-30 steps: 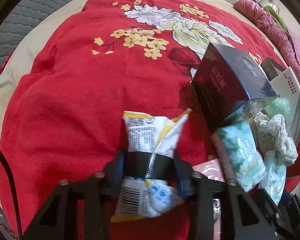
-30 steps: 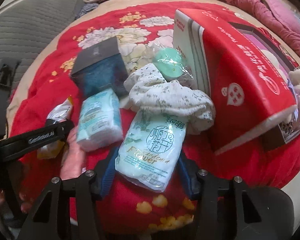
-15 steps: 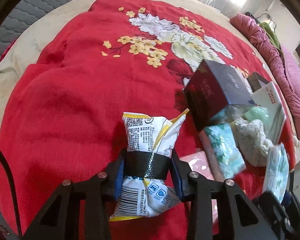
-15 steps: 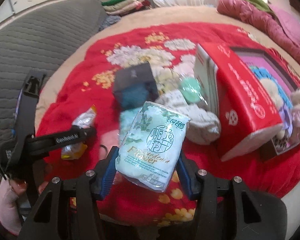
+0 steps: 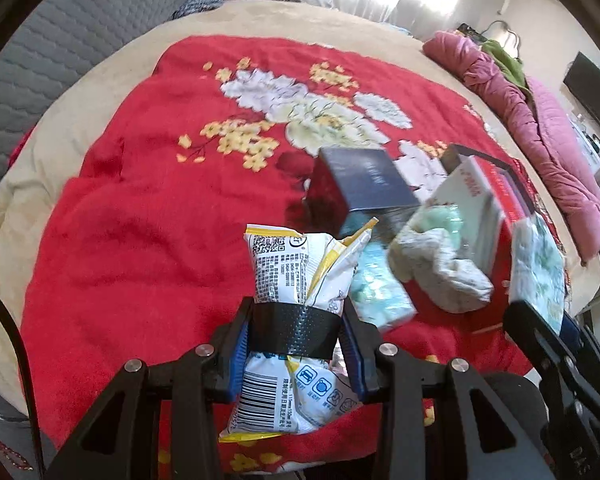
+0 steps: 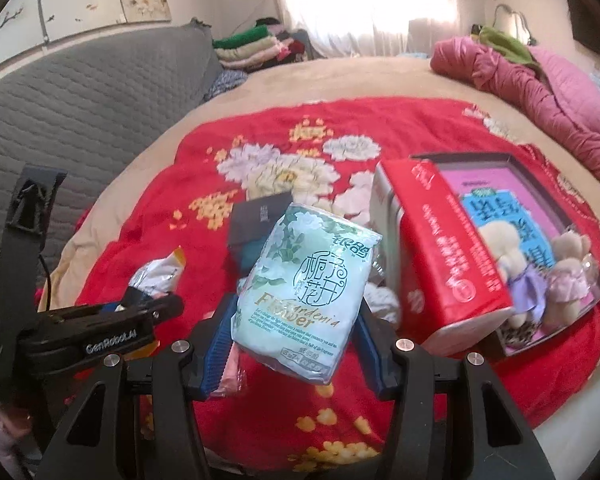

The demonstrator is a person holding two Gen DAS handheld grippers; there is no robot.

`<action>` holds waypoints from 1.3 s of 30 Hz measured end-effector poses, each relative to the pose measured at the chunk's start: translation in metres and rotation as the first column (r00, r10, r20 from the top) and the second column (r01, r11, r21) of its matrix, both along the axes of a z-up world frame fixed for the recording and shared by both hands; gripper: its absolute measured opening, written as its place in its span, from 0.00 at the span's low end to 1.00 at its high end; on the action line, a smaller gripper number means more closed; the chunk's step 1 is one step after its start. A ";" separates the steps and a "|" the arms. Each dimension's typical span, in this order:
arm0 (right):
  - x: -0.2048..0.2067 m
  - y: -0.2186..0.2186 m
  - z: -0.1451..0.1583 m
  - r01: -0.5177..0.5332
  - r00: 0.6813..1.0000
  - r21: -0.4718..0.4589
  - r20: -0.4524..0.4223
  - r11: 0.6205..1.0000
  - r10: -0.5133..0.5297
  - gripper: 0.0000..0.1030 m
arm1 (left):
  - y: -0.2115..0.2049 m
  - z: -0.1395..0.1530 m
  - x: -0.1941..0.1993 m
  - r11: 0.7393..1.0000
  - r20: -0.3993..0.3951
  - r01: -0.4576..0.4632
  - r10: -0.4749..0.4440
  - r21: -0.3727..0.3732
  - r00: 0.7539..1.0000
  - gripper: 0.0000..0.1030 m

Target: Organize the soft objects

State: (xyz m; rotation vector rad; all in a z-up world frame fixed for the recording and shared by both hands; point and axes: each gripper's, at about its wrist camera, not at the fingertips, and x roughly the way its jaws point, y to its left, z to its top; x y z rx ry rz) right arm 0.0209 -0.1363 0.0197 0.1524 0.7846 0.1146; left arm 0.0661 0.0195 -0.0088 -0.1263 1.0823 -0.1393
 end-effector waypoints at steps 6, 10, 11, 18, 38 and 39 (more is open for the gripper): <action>-0.011 -0.014 0.015 0.026 0.998 -0.003 0.051 1.000 -0.026 0.55 | -0.020 0.024 -0.012 0.999 0.040 0.039 -0.039 0.007 0.998 0.39; -0.017 -0.025 0.024 0.048 0.996 -0.001 0.079 0.999 -0.048 0.55 | -0.033 0.036 -0.019 0.998 0.058 0.065 -0.065 0.010 0.996 0.39; -0.019 -0.028 0.027 0.054 0.995 0.000 0.087 0.999 -0.054 0.55 | -0.036 0.039 -0.021 0.997 0.062 0.071 -0.072 0.011 0.996 0.39; -0.028 -0.052 0.047 0.108 0.985 0.023 0.135 0.994 -0.110 0.55 | -0.068 0.057 -0.030 0.992 0.090 0.127 -0.128 0.021 0.988 0.39; -0.052 -0.178 0.084 0.323 0.925 -0.039 0.223 0.946 -0.307 0.54 | -0.199 0.100 -0.018 0.940 0.156 0.341 -0.339 0.013 0.928 0.39; -0.053 -0.185 0.084 0.333 0.922 -0.035 0.222 0.942 -0.317 0.54 | -0.207 0.100 -0.016 0.935 0.156 0.355 -0.352 0.010 0.923 0.39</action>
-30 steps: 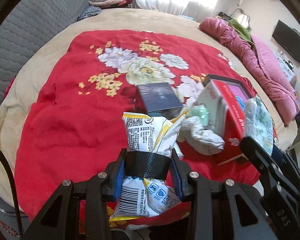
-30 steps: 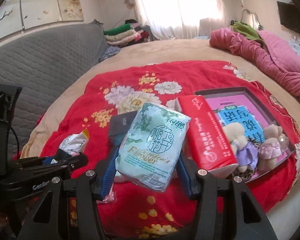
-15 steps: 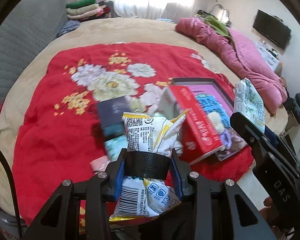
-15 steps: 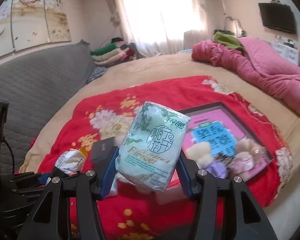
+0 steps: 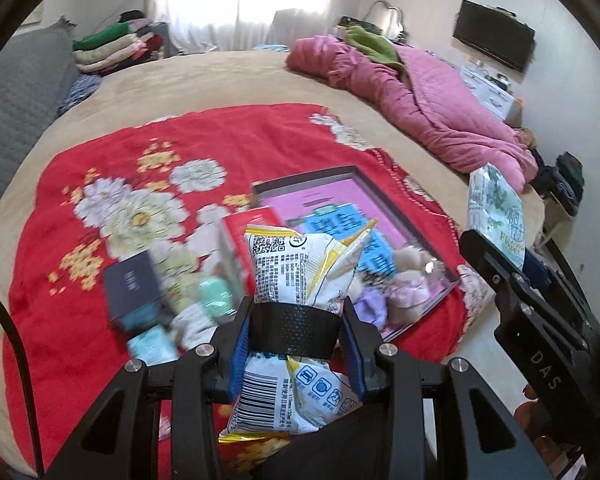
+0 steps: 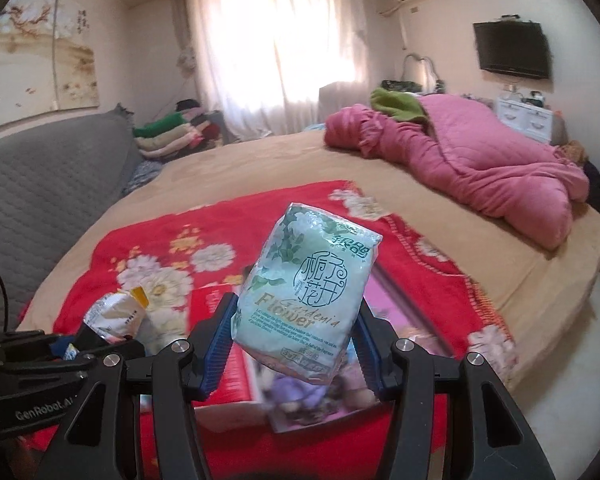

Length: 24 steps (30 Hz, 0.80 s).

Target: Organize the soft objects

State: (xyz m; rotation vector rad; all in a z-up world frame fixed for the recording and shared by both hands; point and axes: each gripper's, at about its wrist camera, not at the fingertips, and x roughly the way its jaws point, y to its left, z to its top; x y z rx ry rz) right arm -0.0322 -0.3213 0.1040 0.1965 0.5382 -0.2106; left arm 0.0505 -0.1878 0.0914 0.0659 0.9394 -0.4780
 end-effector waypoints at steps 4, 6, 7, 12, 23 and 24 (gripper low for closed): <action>-0.002 -0.026 0.000 0.039 0.999 0.014 0.001 0.999 -0.039 0.55 | -0.029 -0.002 0.009 0.999 -0.002 0.041 -0.041 0.002 0.999 0.39; -0.002 -0.037 -0.001 0.059 0.998 0.017 -0.001 0.998 -0.059 0.55 | -0.043 -0.006 0.015 0.998 -0.016 0.060 -0.060 0.000 0.998 0.39; -0.001 -0.043 -0.002 0.066 0.998 0.017 -0.002 0.998 -0.066 0.55 | -0.049 -0.008 0.018 0.998 -0.021 0.070 -0.070 -0.001 0.997 0.39; 0.006 -0.068 -0.004 0.094 0.996 0.015 -0.009 0.995 -0.094 0.55 | -0.077 -0.025 0.032 0.995 -0.063 0.105 -0.105 -0.001 0.992 0.39; 0.021 -0.119 -0.045 0.165 0.981 0.046 -0.114 0.985 -0.159 0.55 | -0.120 -0.066 0.054 0.988 -0.150 0.154 -0.151 0.013 0.977 0.39; 0.022 -0.121 -0.052 0.164 0.979 0.050 -0.129 0.985 -0.157 0.55 | -0.123 -0.070 0.056 0.987 -0.158 0.157 -0.153 0.016 0.976 0.39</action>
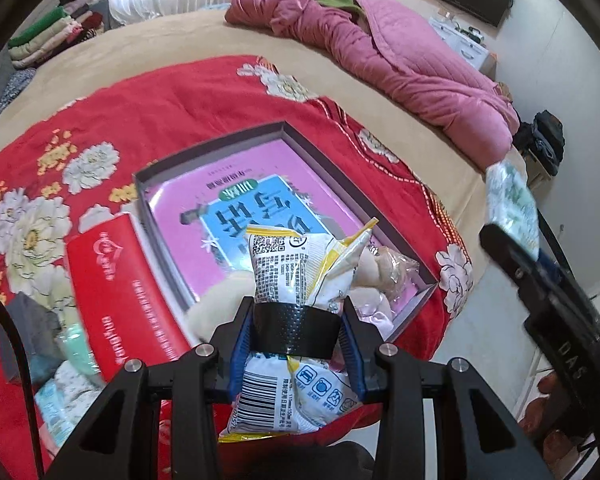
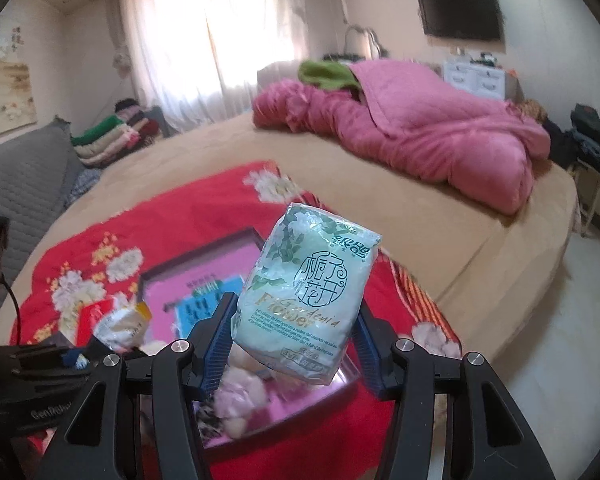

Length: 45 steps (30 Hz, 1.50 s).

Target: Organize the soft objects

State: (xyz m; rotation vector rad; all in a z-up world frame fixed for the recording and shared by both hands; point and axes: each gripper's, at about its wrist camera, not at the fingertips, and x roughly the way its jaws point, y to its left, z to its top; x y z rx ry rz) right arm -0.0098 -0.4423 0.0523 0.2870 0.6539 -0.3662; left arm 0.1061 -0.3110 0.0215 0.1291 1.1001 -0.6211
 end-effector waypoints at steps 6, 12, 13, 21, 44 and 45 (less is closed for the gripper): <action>0.010 -0.004 -0.039 -0.032 0.994 0.018 -0.108 0.999 0.034 0.55 | -0.015 -0.020 0.004 1.000 -0.031 0.018 -0.018 0.023 0.999 0.39; 0.019 -0.003 -0.066 -0.055 0.983 0.018 -0.176 0.998 0.057 0.55 | -0.021 -0.035 0.013 0.999 -0.057 0.017 -0.015 0.041 0.998 0.39; 0.020 -0.004 -0.070 -0.057 0.980 0.022 -0.187 0.998 0.060 0.55 | -0.021 -0.037 0.014 0.999 -0.059 0.016 -0.014 0.041 0.998 0.39; 0.035 -0.003 -0.089 -0.074 0.971 0.021 -0.228 0.997 0.077 0.55 | -0.024 -0.046 0.025 0.999 -0.074 0.010 -0.008 0.037 0.997 0.39; 0.070 -0.002 -0.113 -0.109 0.968 0.035 -0.222 0.993 0.114 0.55 | -0.025 -0.060 0.048 0.999 -0.102 -0.019 0.022 0.028 0.994 0.39; 0.069 -0.003 -0.115 -0.108 0.968 0.037 -0.226 0.993 0.113 0.55 | -0.026 -0.061 0.048 0.999 -0.104 -0.018 0.021 0.029 0.994 0.39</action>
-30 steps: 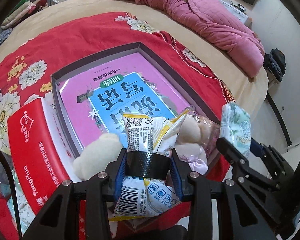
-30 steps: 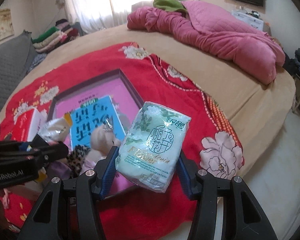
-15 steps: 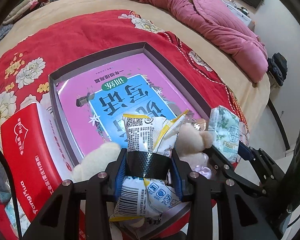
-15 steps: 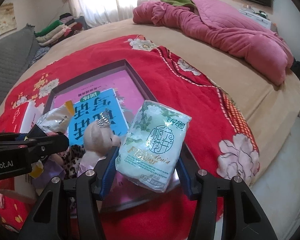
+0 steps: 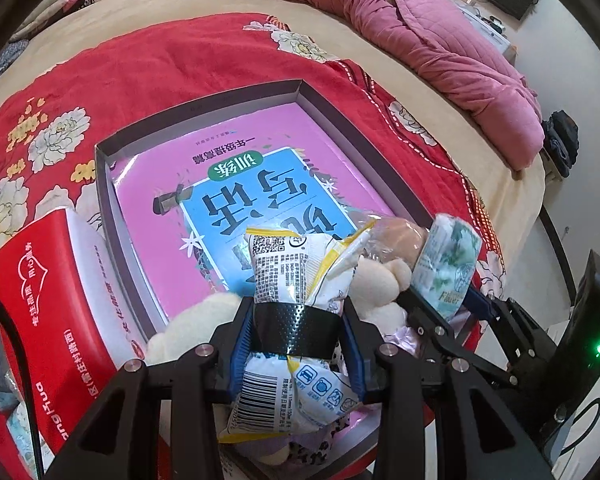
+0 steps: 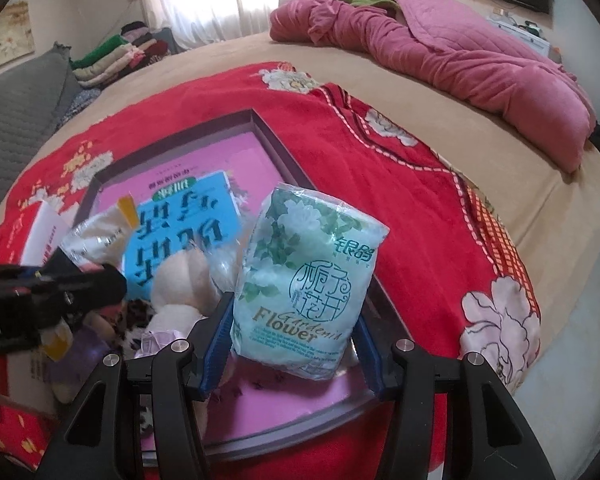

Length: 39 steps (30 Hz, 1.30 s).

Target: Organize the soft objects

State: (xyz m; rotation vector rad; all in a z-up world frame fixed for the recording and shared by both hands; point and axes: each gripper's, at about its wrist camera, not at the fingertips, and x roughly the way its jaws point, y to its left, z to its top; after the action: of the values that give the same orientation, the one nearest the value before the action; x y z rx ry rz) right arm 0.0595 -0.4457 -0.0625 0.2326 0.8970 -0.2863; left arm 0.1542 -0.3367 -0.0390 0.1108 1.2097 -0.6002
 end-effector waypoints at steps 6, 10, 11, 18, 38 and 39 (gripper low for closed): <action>-0.002 -0.001 -0.003 0.002 1.000 0.001 -0.011 1.000 -0.002 0.55 | -0.003 -0.003 0.001 1.000 -0.009 -0.001 0.001 0.009 1.000 0.39; -0.006 -0.002 -0.002 0.007 1.000 0.018 -0.007 1.000 -0.007 0.56 | -0.004 -0.003 0.000 1.000 -0.011 0.004 -0.004 0.013 1.000 0.39; -0.007 -0.003 -0.001 0.010 1.000 0.023 -0.005 1.000 -0.010 0.56 | -0.004 -0.003 -0.001 1.000 -0.011 0.004 -0.004 0.011 1.000 0.39; -0.013 -0.004 0.006 0.017 1.000 0.034 0.008 0.999 -0.017 0.59 | -0.003 -0.001 -0.002 1.000 -0.015 0.006 -0.006 0.010 1.000 0.39; -0.043 -0.017 0.036 0.105 0.989 0.096 0.092 0.990 -0.114 0.68 | -0.008 0.000 -0.011 0.998 -0.015 0.049 -0.049 0.041 0.999 0.52; -0.044 -0.018 0.037 0.108 0.989 0.099 0.095 0.989 -0.118 0.68 | -0.008 0.001 -0.012 0.998 -0.013 0.048 -0.047 0.042 0.999 0.52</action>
State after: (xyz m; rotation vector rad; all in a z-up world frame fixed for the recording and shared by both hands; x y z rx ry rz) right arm 0.0157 -0.4634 -0.0259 0.3825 0.7998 -0.3355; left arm 0.1425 -0.3446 -0.0384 0.1725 1.2348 -0.6172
